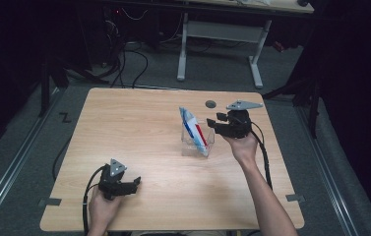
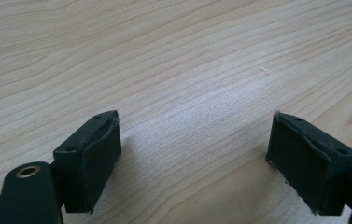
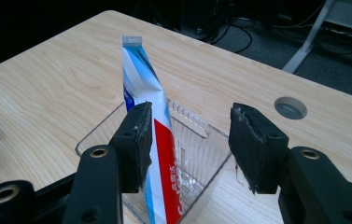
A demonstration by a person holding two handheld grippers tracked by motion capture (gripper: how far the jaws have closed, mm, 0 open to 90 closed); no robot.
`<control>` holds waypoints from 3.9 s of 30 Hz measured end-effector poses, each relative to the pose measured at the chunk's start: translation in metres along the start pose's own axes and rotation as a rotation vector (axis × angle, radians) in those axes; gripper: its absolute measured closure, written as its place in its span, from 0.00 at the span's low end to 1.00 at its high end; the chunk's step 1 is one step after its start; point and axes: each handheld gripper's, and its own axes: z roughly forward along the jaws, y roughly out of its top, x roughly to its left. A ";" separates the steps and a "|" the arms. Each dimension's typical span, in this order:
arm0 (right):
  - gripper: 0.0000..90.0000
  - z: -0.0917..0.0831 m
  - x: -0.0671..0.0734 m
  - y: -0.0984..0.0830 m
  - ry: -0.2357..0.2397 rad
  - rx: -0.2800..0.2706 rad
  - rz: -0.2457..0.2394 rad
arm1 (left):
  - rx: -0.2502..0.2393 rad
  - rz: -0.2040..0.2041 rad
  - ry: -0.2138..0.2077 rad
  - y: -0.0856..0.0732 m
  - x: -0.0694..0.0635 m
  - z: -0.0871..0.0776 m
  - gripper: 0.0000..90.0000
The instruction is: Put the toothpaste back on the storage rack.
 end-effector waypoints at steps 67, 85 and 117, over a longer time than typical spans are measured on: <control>0.56 -0.089 -0.023 -0.069 -0.096 -0.054 0.063 | 0.000 0.001 0.000 0.000 0.000 0.000 0.20; 0.56 -0.099 -0.025 -0.084 -0.088 -0.073 0.093 | 0.000 0.002 0.000 0.000 0.000 0.000 0.20; 0.56 -0.083 -0.034 -0.125 -0.104 -0.018 0.164 | 0.000 0.003 0.000 0.000 0.000 0.000 0.20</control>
